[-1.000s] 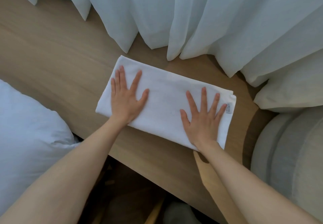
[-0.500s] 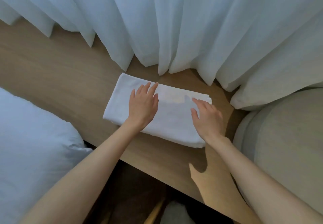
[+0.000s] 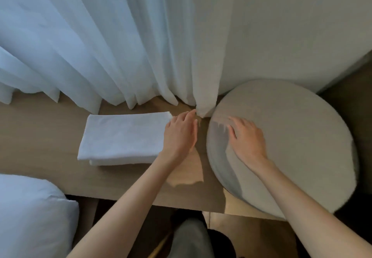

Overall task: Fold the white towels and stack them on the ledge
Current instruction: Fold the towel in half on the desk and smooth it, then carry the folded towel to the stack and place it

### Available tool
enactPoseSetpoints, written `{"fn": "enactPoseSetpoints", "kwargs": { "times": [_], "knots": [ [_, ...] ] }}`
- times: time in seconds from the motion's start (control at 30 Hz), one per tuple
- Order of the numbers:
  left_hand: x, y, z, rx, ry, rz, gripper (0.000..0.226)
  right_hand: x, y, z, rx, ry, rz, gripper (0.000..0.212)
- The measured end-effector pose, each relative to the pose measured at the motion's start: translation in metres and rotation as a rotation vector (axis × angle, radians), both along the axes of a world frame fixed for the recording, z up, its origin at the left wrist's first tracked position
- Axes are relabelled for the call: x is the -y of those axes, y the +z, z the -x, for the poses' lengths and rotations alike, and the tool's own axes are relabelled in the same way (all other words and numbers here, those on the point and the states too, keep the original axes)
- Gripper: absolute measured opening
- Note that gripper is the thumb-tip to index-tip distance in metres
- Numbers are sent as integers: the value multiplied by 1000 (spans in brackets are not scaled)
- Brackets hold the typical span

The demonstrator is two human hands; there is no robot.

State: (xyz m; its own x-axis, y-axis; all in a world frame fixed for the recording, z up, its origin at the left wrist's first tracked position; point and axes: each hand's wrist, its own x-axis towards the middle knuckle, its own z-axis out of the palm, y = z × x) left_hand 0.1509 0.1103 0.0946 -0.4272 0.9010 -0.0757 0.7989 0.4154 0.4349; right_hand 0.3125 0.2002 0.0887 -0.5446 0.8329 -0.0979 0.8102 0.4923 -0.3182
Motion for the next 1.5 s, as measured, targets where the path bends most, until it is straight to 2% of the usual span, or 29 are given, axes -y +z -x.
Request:
{"fn": "enactPoseSetpoints", "kwargs": {
  "times": [0.4,0.6,0.7,0.9,1.1,1.27,1.37,1.5],
  "knots": [
    [-27,70,-294,-63,-427,-54,44,39,90,-307,-77,-301,-150,34],
    [-27,123,-413,-109,-607,-162,43,67,132,-423,-191,-516,-174,32],
    [-33,152,-458,-74,-690,-185,45,77,153,-471,-261,-612,-131,32],
    [-57,186,-511,-86,-831,-195,45,73,189,-539,-302,-784,-84,32],
    [-107,185,-534,-50,-867,-155,46,36,205,-581,-284,-869,-128,33],
    [-170,160,-552,55,-900,-115,45,-14,176,-604,-197,-927,-40,33],
    [-214,136,-561,120,-917,-59,46,-49,150,-614,-223,-1001,44,34],
    [-261,99,-575,151,-910,43,49,-86,120,-619,-195,-1078,148,44]
  ]
}}
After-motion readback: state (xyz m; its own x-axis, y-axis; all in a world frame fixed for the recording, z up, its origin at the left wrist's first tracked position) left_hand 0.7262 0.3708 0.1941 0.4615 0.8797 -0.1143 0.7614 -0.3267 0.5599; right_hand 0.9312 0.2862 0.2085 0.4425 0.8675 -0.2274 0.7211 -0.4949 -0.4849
